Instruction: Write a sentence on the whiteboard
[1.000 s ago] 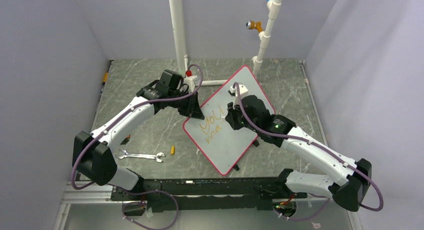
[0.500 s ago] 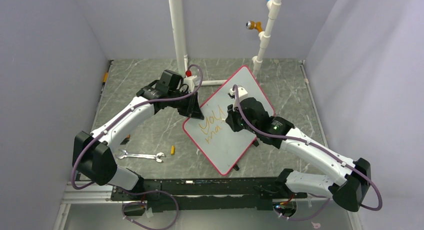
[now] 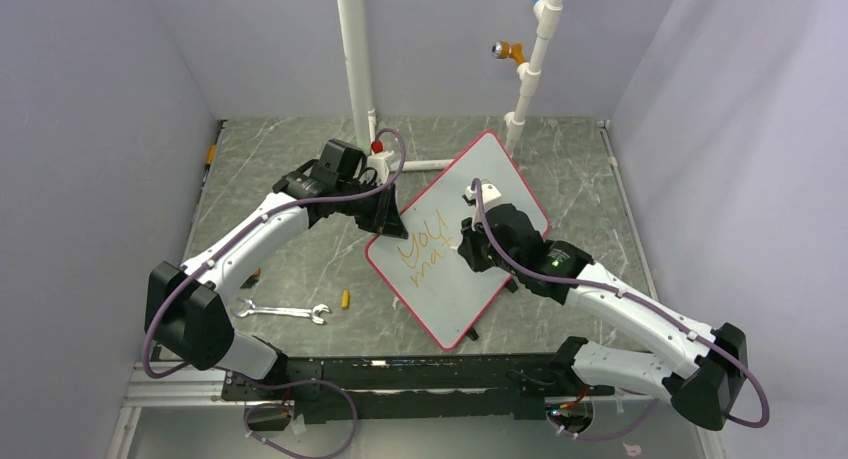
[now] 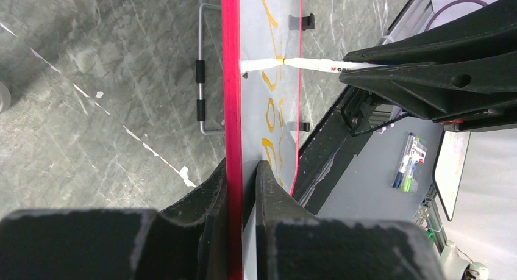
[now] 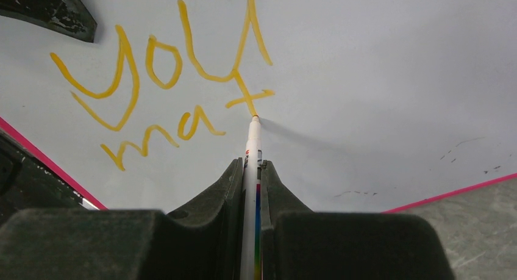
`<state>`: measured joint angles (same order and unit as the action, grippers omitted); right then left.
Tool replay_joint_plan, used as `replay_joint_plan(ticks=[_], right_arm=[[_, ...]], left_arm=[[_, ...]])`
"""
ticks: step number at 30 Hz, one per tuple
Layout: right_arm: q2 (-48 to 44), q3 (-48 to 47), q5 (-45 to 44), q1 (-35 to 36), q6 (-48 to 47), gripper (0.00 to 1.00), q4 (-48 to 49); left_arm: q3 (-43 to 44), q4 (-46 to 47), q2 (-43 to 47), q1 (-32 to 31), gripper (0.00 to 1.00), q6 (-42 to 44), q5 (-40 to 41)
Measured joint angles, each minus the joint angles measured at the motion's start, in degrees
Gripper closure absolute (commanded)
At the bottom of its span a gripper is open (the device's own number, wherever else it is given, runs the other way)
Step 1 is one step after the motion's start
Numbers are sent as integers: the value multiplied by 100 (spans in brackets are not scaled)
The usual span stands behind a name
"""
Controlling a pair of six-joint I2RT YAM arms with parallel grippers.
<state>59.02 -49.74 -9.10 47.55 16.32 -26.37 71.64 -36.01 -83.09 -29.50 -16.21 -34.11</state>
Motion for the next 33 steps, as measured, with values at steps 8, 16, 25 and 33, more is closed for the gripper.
replay_joint_plan(ticks=[8,16,25,33], right_arm=[[28,0,-201,0,-13,100,-105],[330,-328,-581,-15,-175,100,-382],[398,-826,-590,-26,-243,100,-444],[387,-876,-579,-33,-240,100,-442]], left_arm=[[0,-2,2,0,100,2,9],[0,-4,0,0,100,0,7],[2,2,33,-9,100,0,-17],[2,2,37,-9,100,0,-17]])
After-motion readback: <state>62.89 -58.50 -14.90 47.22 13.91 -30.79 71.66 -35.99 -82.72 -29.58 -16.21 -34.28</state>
